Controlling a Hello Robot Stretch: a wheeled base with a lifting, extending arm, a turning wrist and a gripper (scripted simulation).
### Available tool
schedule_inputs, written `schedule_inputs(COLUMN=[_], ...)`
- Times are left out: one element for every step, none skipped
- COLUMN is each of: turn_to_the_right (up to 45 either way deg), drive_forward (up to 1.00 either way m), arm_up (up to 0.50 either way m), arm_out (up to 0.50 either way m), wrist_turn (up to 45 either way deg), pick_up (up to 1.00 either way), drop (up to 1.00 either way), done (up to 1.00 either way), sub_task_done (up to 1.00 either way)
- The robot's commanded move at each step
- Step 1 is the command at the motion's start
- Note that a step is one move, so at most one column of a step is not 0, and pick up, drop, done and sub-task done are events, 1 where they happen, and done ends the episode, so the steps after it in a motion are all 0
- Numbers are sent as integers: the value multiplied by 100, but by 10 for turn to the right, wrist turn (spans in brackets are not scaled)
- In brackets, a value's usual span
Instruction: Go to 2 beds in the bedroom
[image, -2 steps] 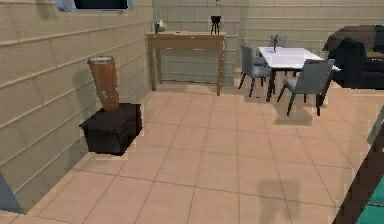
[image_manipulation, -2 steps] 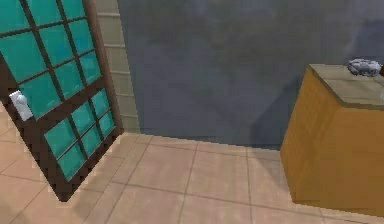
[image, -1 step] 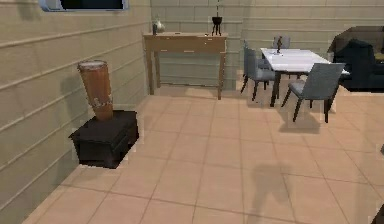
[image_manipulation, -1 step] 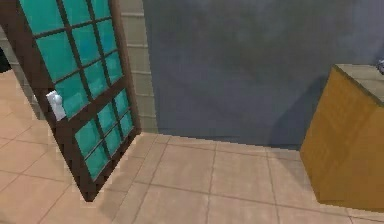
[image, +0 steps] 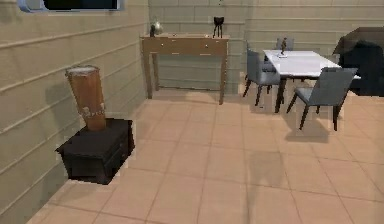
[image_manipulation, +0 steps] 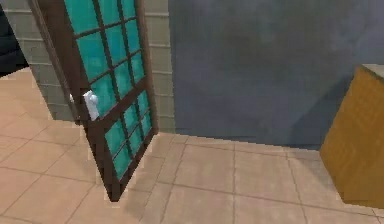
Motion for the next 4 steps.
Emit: schedule_inputs(turn_to_the_right=[180,0,450,90], drive_forward=[0,90,0,0], arm_up=[0,0,0,0], arm_out=[0,0,0,0], wrist_turn=[0,0,0,0], pick_up=[0,0,0,0], drop=[0,0,0,0], done=[0,0,0,0], sub_task_done=[0,0,0,0])
